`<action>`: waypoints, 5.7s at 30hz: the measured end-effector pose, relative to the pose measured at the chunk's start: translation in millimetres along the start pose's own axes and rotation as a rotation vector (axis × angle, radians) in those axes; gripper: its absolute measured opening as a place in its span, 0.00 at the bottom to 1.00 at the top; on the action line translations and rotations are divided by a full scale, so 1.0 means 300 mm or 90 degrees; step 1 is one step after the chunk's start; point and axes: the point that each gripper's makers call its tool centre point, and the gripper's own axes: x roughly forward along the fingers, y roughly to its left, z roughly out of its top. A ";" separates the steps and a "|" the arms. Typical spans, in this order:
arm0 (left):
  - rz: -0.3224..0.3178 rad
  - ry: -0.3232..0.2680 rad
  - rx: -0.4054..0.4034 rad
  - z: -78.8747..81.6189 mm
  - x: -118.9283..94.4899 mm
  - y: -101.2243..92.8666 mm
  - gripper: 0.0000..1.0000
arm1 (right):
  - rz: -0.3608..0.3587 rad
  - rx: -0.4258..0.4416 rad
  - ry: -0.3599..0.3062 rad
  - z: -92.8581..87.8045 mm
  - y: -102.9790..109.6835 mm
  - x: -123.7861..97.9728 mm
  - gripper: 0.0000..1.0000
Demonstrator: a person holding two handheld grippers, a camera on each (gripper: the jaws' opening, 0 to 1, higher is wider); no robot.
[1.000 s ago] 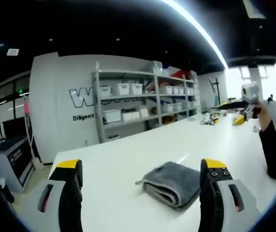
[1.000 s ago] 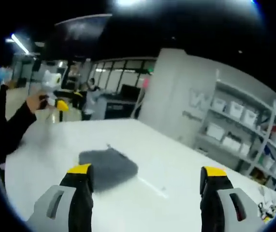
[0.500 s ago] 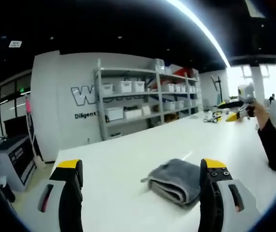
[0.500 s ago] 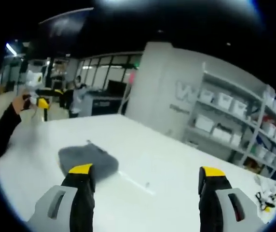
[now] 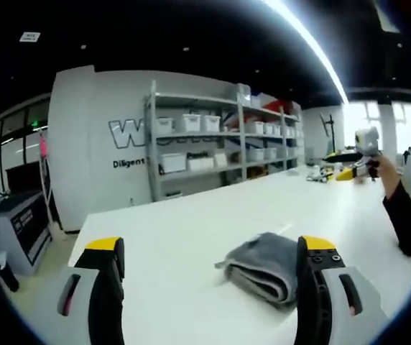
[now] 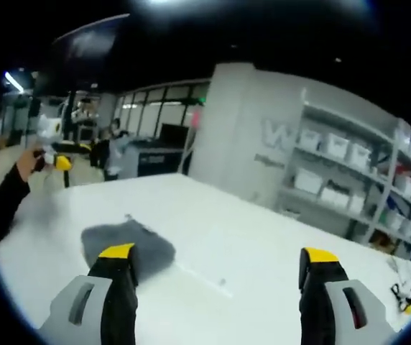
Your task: Open the folded towel by lifting each exposed corner and separating the folded layers until the towel lies flat within the target outline without major curled edges
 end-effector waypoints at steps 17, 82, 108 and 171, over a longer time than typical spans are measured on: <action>-0.012 0.016 -0.001 -0.019 0.083 0.021 0.99 | -0.003 0.028 0.020 -0.049 -0.052 0.088 0.95; -0.110 0.129 -0.115 -0.298 0.280 -0.095 0.91 | 0.056 0.041 0.089 -0.200 0.106 0.286 0.99; -0.194 0.138 -0.204 -0.364 0.308 -0.173 0.90 | 0.179 0.176 0.100 -0.257 0.259 0.336 0.91; -0.296 0.176 -0.349 -0.461 0.313 -0.384 0.66 | 0.308 0.347 0.171 -0.390 0.455 0.409 0.75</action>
